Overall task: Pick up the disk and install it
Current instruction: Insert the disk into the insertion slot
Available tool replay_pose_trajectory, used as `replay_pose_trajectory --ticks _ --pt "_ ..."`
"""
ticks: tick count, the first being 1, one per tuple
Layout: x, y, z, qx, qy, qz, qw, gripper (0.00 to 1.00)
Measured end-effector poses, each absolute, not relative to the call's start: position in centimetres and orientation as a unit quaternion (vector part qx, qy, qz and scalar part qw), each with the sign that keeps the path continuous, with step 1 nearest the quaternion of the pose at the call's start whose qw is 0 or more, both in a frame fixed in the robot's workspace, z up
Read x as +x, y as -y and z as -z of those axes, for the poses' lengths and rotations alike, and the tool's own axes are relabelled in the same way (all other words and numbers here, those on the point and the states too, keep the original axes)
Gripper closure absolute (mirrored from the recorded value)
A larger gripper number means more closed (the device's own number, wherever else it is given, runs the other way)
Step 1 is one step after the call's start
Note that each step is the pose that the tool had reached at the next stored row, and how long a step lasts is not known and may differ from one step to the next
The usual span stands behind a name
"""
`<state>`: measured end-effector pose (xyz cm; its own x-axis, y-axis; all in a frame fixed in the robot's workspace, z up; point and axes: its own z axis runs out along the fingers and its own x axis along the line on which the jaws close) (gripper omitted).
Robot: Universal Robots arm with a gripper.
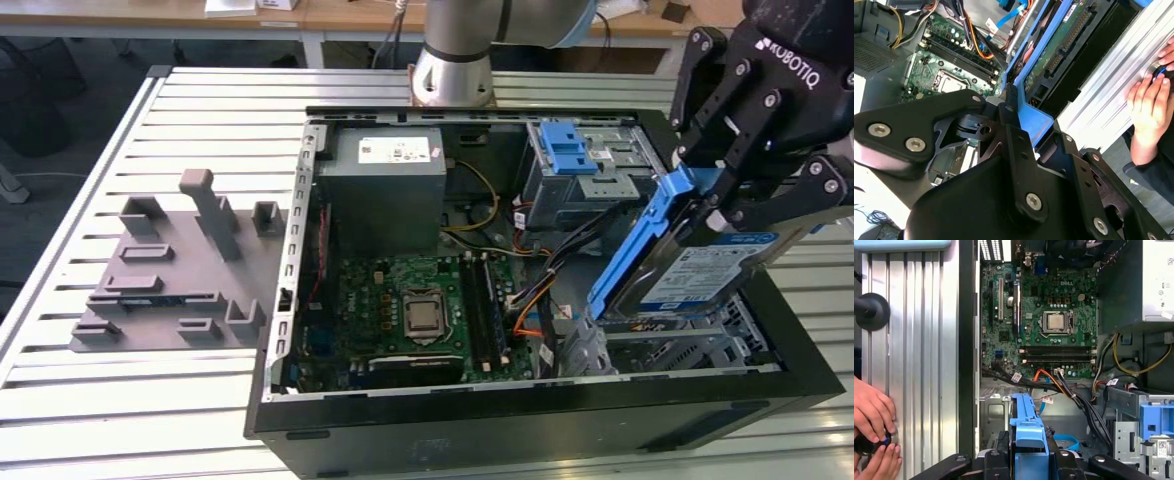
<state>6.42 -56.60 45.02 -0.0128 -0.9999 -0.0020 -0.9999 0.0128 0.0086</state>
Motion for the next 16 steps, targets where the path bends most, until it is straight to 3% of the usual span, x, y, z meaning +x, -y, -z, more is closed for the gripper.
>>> replay_pose_trajectory --ticks 16 --pt "7.33 56.63 -44.26 0.703 0.712 0.004 0.002 0.64"
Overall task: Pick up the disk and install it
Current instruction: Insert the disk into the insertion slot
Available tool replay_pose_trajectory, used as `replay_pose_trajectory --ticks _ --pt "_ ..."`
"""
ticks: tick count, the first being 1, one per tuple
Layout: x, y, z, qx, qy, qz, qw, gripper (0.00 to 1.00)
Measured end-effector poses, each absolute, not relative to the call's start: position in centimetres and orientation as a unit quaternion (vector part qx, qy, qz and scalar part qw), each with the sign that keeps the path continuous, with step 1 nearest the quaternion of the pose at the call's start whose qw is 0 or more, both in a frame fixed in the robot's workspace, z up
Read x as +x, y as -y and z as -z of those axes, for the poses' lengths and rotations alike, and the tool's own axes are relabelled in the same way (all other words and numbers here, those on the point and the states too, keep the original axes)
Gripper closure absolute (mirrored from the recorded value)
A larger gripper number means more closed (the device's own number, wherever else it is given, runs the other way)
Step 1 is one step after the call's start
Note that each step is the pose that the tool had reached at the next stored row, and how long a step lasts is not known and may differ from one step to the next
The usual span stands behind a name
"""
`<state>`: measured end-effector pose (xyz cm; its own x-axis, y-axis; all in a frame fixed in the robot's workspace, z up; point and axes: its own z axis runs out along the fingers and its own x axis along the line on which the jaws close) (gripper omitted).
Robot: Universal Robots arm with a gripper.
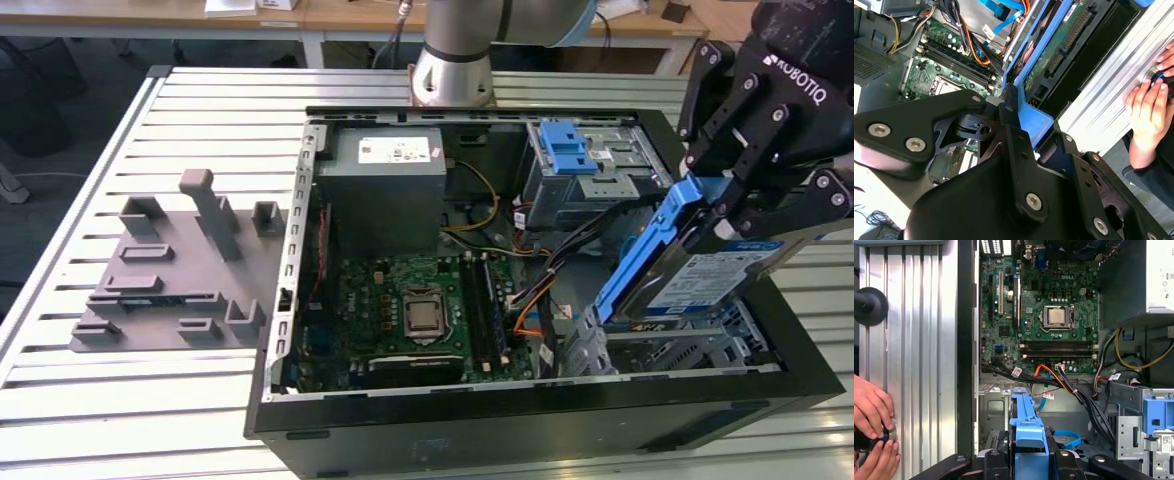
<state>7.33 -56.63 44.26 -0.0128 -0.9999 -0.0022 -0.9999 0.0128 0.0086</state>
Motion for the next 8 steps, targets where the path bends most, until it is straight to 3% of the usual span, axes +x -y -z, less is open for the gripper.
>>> replay_pose_trajectory --ticks 8 --pt "7.48 56.73 -43.92 0.701 0.713 0.004 0.002 0.64"
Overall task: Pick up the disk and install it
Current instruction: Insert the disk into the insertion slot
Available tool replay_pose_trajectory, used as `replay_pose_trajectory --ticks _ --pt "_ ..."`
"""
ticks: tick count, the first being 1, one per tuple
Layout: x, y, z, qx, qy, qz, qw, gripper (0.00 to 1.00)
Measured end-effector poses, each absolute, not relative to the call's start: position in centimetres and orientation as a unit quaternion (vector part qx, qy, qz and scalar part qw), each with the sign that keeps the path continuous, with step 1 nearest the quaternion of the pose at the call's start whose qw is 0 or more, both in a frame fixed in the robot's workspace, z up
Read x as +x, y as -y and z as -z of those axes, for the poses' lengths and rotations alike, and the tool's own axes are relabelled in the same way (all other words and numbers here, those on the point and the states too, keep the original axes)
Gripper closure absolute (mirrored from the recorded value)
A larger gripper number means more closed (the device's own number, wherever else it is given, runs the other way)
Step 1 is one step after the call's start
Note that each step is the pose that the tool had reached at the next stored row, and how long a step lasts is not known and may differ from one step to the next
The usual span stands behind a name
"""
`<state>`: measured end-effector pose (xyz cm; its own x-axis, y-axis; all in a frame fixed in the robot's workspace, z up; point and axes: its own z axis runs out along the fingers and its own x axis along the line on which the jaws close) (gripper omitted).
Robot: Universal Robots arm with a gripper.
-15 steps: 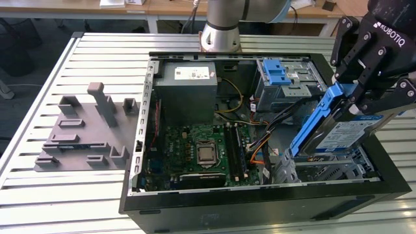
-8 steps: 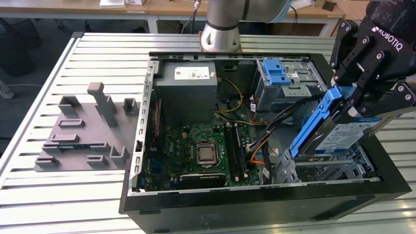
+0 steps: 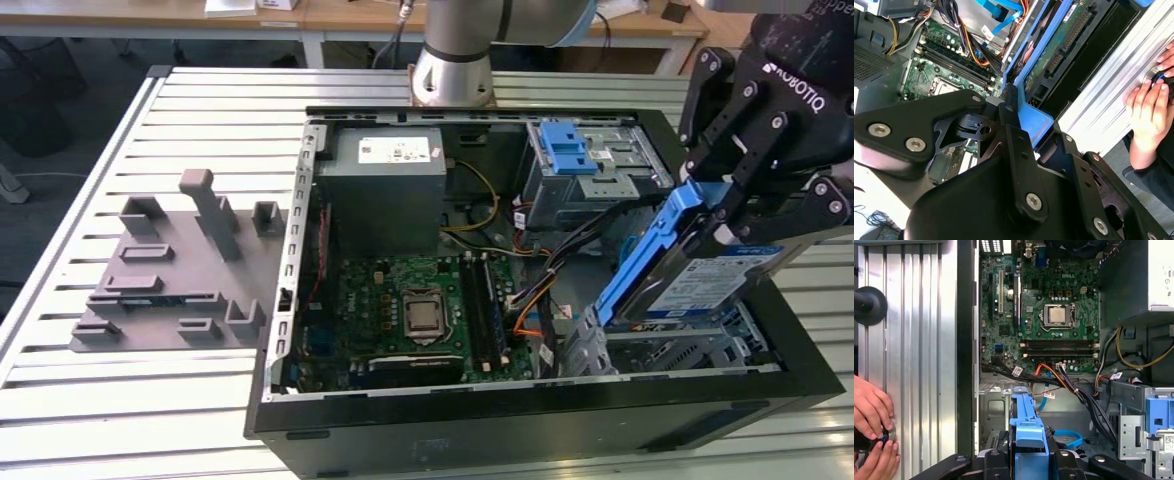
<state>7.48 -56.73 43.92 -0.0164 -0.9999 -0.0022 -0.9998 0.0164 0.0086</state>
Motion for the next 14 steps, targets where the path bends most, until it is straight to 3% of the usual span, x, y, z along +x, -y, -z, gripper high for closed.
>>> replay_pose_trajectory --ticks 14 --pt "7.5 56.9 -42.9 0.701 0.713 0.004 0.002 0.64"
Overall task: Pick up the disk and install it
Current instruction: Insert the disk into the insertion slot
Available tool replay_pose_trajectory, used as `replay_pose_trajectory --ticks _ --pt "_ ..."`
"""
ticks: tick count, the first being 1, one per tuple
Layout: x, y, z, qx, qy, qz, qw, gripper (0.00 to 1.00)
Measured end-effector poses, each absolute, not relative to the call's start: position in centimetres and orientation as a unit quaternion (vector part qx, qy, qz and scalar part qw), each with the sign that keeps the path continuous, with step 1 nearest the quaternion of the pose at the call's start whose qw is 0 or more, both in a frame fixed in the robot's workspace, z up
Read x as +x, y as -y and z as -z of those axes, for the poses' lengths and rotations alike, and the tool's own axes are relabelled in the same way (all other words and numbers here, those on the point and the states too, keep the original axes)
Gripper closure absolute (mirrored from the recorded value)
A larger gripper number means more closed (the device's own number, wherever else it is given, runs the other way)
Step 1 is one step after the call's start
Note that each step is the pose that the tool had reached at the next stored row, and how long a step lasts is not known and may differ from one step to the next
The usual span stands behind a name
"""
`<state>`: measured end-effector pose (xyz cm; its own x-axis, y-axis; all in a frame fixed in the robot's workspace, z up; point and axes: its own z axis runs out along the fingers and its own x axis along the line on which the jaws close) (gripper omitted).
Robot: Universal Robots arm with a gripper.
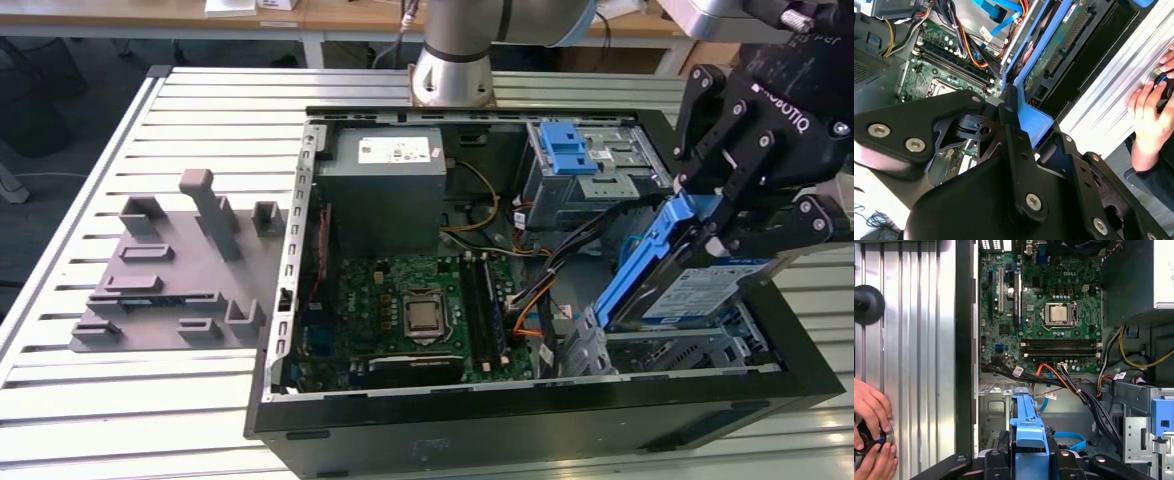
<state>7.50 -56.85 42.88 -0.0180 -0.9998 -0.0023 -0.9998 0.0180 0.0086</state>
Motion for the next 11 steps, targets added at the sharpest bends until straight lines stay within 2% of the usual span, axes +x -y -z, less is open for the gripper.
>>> replay_pose_trajectory --ticks 11 --pt "7.5 56.9 -41.7 0.701 0.713 0.004 0.002 0.64"
